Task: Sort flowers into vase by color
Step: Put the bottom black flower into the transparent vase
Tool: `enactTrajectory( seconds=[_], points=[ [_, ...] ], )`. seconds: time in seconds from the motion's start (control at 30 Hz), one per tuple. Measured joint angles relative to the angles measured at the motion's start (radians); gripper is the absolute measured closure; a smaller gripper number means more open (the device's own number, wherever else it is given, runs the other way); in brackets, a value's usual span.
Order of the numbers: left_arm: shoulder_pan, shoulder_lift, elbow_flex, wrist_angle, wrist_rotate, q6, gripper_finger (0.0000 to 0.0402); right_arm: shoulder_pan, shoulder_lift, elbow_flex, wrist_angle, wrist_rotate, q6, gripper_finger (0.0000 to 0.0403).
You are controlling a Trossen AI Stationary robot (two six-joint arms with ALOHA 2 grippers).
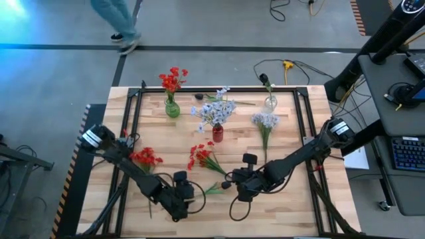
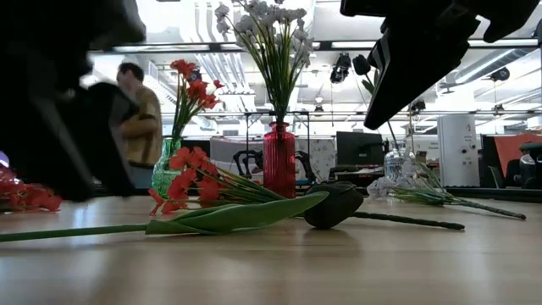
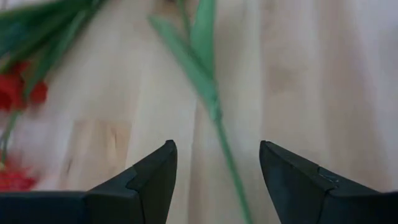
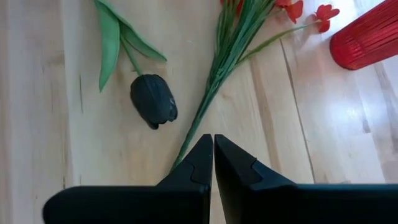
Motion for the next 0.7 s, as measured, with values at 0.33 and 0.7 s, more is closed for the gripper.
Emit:
enactTrajectory(
  seconds=[0.33,0.7],
  points=[
    [-0.011,0.118,0.015,0.010,-0.030,-0.109,0.0208,0.010,0.000,0.000,0.004,-0.001,0.000,0.0394],
    [-0.025,0.125,0.036,0.005,-0.031,-0.115,0.0374,0.009,0.000,0.000,0.006,0.000,-0.009,0.0394]
  ],
)
